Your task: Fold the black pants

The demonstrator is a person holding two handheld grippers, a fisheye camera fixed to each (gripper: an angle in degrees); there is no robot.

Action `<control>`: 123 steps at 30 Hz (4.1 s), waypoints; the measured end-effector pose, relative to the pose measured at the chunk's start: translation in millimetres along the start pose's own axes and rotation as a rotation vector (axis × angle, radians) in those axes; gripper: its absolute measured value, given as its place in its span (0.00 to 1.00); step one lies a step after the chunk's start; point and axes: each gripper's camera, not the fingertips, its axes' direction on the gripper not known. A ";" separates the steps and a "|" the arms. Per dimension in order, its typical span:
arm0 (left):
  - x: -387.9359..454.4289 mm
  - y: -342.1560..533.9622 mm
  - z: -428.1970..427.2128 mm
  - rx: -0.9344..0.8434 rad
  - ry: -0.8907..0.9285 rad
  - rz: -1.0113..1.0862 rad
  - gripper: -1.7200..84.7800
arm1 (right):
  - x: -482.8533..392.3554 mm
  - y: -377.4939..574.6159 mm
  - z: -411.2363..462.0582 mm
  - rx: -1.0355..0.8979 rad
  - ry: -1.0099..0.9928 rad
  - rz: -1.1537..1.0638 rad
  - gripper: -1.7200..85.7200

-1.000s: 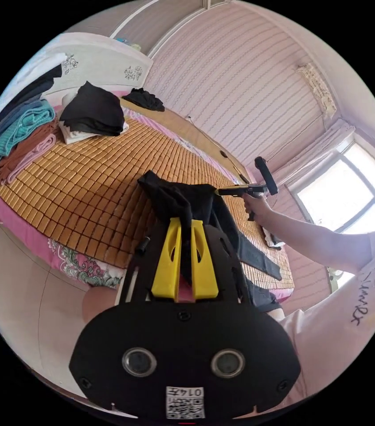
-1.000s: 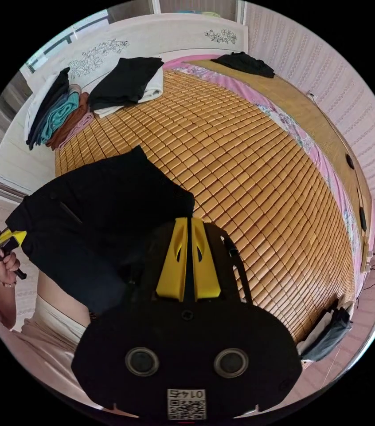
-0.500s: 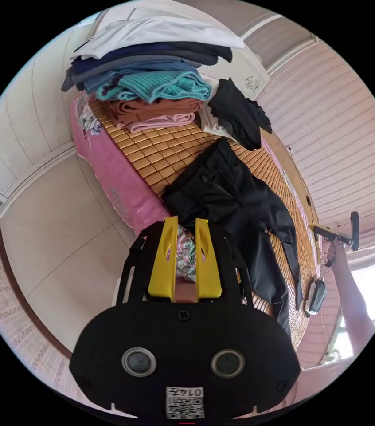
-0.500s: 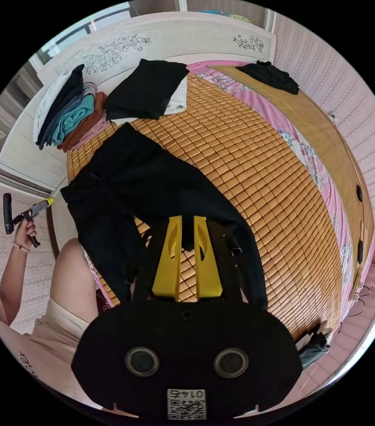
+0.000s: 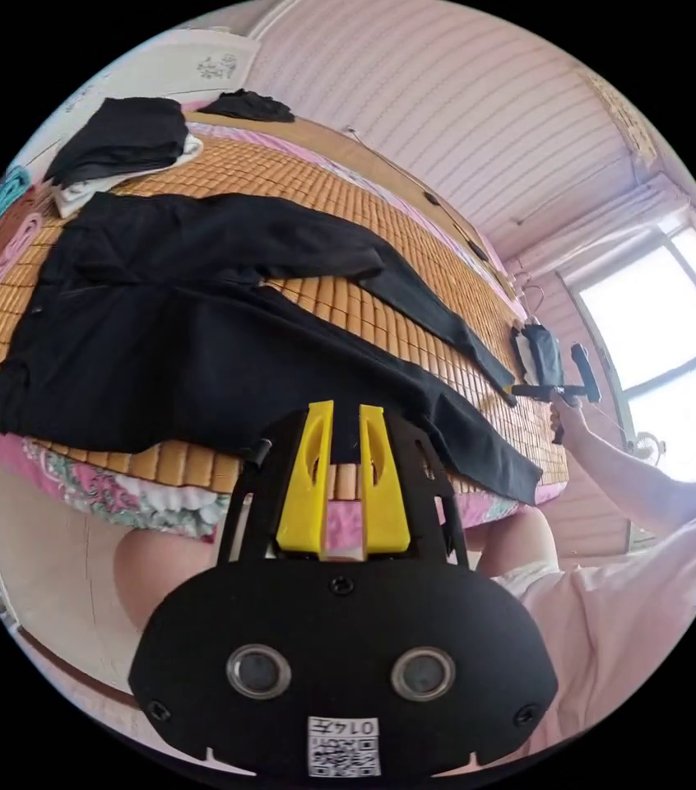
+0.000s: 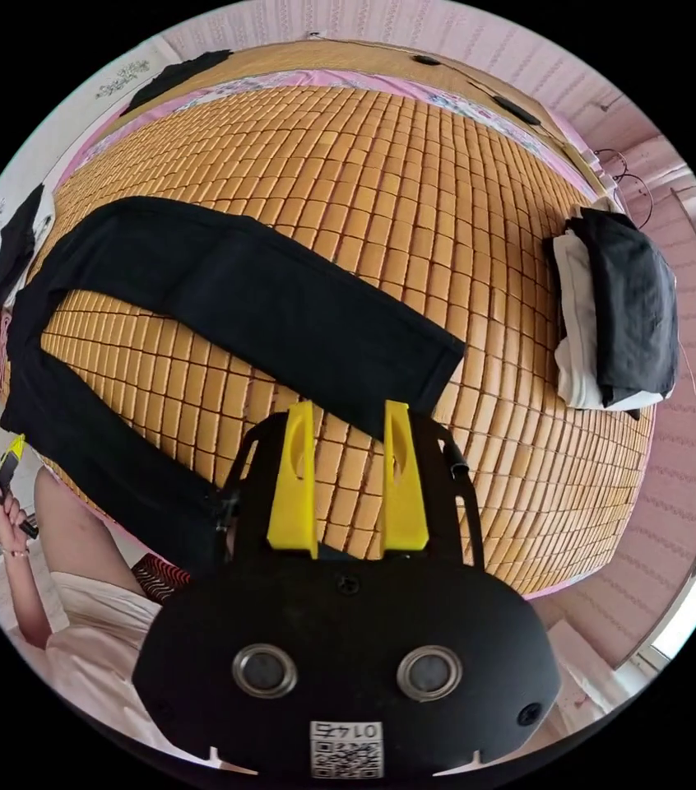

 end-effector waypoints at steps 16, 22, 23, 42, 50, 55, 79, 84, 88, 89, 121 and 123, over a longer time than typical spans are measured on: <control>102.2 -68.8 117.1 -0.273 -0.102 0.163 0.07 | 69.4 -66.8 27.2 0.013 0.367 0.010 0.01; 128.0 -80.8 134.9 -0.346 -0.126 0.191 0.03 | 123.5 -80.3 27.1 -0.094 0.134 -0.032 0.01; 133.4 -81.0 138.2 -0.358 -0.129 0.200 0.02 | 129.7 -77.3 27.9 -0.098 0.123 -0.049 0.01; 231.6 -86.0 148.4 -0.314 -0.072 0.318 0.07 | 253.5 149.2 30.6 0.282 -0.101 0.052 0.05; 297.3 -72.7 191.9 -0.363 -0.059 0.435 0.08 | 304.8 336.0 94.5 0.050 -0.104 0.250 0.14; 318.9 -66.6 215.8 -0.354 -0.114 0.458 0.08 | 326.0 353.7 120.4 0.110 -0.167 0.338 0.07; 563.7 -77.2 327.4 -0.584 -0.208 1.167 0.11 | 402.2 457.1 134.4 0.240 -0.217 0.274 0.11; 574.6 -76.0 329.7 -0.587 -0.216 1.172 0.10 | 410.0 442.5 170.9 0.153 -0.228 0.285 0.11; 578.0 -73.2 327.3 -0.590 -0.219 1.176 0.07 | 413.5 439.9 177.8 0.148 -0.179 0.294 0.03; 578.7 -72.0 324.4 -0.584 -0.219 1.184 0.06 | 414.0 444.7 172.9 0.172 -0.190 0.277 0.02; 400.0 -94.0 192.4 -0.399 -0.202 0.634 0.02 | 397.7 379.7 168.2 0.118 -0.163 0.305 0.05; 388.3 -88.9 189.3 -0.383 -0.206 0.611 0.02 | 394.0 378.6 158.4 0.147 -0.142 0.291 0.04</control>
